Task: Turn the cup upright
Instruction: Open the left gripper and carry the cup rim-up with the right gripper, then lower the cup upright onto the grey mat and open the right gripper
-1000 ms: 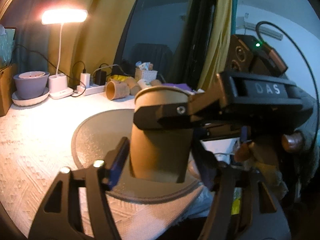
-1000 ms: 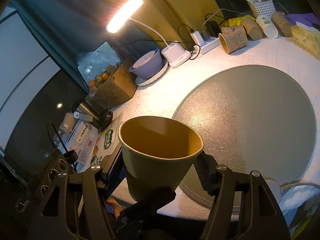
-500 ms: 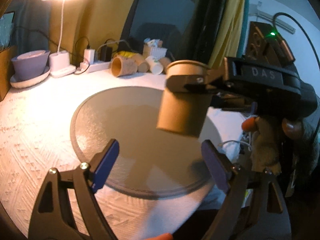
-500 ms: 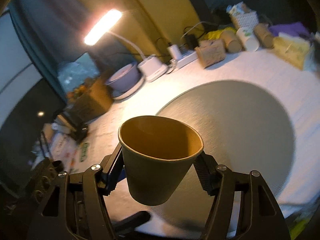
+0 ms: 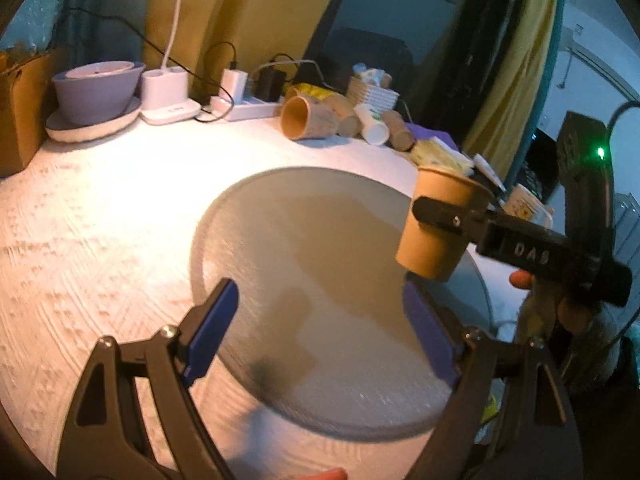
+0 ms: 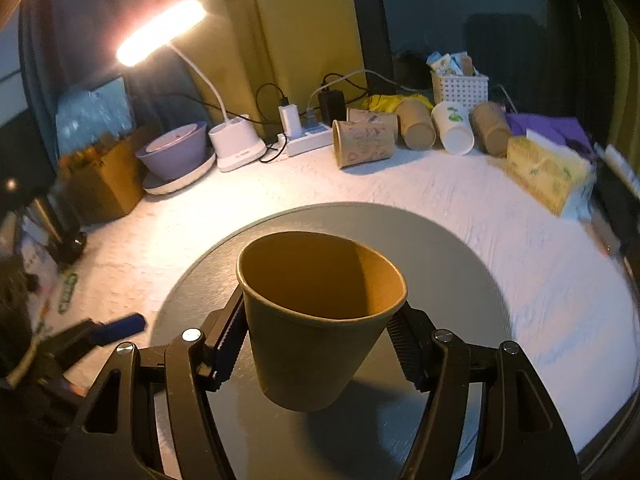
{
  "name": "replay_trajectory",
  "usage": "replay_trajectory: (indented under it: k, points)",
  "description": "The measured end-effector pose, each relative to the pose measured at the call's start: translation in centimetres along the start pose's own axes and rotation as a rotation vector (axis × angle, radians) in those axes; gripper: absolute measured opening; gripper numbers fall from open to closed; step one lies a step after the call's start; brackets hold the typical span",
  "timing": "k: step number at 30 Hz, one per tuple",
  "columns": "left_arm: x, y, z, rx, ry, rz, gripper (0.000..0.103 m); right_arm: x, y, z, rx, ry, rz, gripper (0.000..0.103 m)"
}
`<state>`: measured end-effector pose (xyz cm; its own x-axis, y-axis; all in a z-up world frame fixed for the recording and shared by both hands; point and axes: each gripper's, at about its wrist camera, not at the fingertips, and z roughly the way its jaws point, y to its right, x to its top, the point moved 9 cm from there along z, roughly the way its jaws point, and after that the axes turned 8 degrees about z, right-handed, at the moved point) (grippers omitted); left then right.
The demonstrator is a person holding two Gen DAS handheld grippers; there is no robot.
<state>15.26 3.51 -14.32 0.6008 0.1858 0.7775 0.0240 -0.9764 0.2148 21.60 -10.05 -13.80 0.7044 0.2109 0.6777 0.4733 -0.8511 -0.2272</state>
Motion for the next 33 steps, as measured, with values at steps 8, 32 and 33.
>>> replay_trajectory:
  k: [8,32,33]
  points:
    - [-0.2,-1.1,0.9,-0.005,-0.033,-0.049,0.085,0.7,-0.6,1.6,-0.050,0.029,-0.101,0.068]
    - [-0.6,0.0,-0.3,0.010,-0.029,-0.011,0.085,-1.4,-0.9,0.4,-0.110,0.047,-0.169,0.074]
    - [-0.6,0.1,-0.4,0.011,-0.029,-0.009,0.085,-1.5,-0.9,0.2,-0.108,0.047,-0.167,0.074]
